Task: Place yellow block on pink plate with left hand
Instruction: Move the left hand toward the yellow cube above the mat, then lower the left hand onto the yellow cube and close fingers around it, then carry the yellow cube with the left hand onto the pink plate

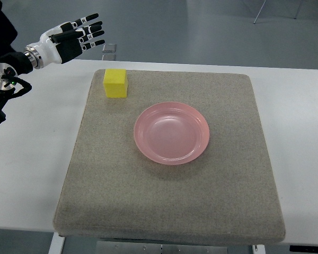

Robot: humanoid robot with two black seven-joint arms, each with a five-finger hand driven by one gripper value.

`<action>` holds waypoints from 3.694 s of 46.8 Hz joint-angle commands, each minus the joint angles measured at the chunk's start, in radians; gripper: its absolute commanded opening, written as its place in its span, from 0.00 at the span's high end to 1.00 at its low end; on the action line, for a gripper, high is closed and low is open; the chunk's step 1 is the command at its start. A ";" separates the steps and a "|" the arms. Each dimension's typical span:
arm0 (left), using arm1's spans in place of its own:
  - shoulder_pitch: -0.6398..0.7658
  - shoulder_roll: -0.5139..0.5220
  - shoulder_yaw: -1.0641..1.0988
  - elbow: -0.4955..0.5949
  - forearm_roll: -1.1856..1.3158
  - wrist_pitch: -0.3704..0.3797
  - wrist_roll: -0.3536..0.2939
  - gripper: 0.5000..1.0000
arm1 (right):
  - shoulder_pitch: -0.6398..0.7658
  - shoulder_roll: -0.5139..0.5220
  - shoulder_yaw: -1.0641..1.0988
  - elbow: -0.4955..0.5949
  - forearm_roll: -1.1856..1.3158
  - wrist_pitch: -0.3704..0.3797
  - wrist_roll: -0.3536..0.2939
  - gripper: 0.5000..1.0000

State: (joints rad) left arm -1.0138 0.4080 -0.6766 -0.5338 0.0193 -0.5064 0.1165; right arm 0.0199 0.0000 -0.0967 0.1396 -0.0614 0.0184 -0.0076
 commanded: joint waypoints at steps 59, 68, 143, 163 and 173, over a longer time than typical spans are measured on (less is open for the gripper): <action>-0.107 0.038 0.084 -0.067 1.142 0.025 -0.259 0.02 | 0.000 0.000 0.000 0.000 0.000 0.000 0.000 0.15; -0.112 0.012 0.184 -0.092 1.341 0.157 -0.261 0.02 | 0.000 0.000 0.000 0.000 0.000 0.000 0.000 0.15; -0.172 -0.086 0.308 -0.056 1.483 0.355 -0.264 1.00 | 0.000 0.000 0.000 0.000 0.000 0.000 0.000 0.15; -0.150 0.178 0.316 -0.676 1.260 0.043 -0.281 1.00 | 0.000 0.000 0.000 0.000 0.000 0.000 0.000 0.15; -0.118 0.129 0.341 -0.710 1.315 0.061 -0.278 1.00 | 0.000 0.000 0.000 0.000 0.000 0.000 0.000 0.15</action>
State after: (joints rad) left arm -1.1383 0.5666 -0.3441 -1.2506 1.3068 -0.4592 -0.1638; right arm 0.0199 0.0000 -0.0966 0.1396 -0.0614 0.0184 -0.0077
